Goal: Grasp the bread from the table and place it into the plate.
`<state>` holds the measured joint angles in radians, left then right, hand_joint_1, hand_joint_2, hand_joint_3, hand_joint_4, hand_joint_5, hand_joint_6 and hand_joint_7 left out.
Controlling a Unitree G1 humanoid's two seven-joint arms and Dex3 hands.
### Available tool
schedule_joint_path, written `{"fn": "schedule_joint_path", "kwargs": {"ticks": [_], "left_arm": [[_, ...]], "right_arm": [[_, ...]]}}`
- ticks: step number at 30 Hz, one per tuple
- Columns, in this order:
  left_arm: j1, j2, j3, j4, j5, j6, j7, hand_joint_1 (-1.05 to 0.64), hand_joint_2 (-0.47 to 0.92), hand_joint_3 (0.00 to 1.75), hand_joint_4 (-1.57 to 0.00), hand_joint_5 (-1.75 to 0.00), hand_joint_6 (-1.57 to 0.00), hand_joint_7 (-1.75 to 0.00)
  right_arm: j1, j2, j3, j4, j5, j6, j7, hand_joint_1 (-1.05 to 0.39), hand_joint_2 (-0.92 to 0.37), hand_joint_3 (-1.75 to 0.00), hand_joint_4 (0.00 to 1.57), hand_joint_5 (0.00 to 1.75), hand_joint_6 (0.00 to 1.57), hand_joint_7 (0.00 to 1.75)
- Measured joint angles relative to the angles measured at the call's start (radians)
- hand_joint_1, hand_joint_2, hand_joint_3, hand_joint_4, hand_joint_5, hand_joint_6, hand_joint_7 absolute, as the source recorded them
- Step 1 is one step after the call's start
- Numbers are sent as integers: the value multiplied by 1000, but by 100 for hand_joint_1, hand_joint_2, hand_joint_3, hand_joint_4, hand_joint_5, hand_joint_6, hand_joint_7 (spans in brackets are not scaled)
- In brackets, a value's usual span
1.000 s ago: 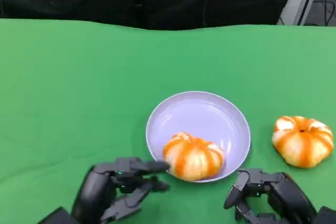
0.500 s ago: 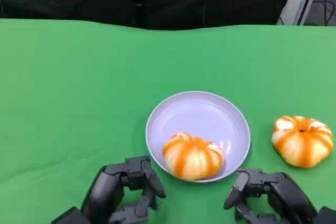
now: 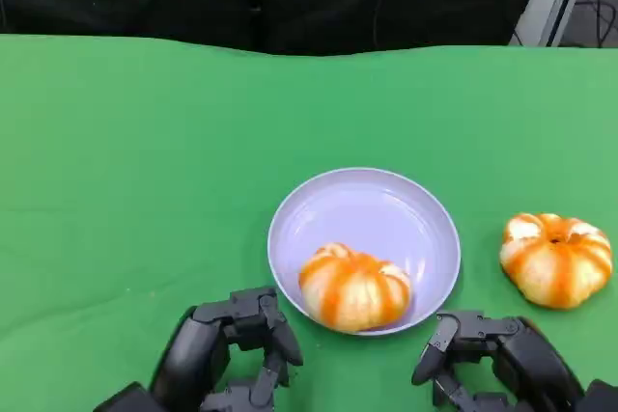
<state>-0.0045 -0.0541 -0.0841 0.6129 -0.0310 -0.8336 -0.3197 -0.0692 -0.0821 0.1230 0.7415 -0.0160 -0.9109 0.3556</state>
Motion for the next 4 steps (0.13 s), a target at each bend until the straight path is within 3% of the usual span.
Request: {"fn": "schedule_joint_path", "kwargs": {"ticks": [4], "left_arm": [[0, 0, 0, 0, -1, 0, 0, -10, 49, 127, -85, -170, -88, -143]], "right_arm": [[0, 0, -1, -5, 5, 0, 3, -14, -61, -96, 80, 149, 83, 121]]}}
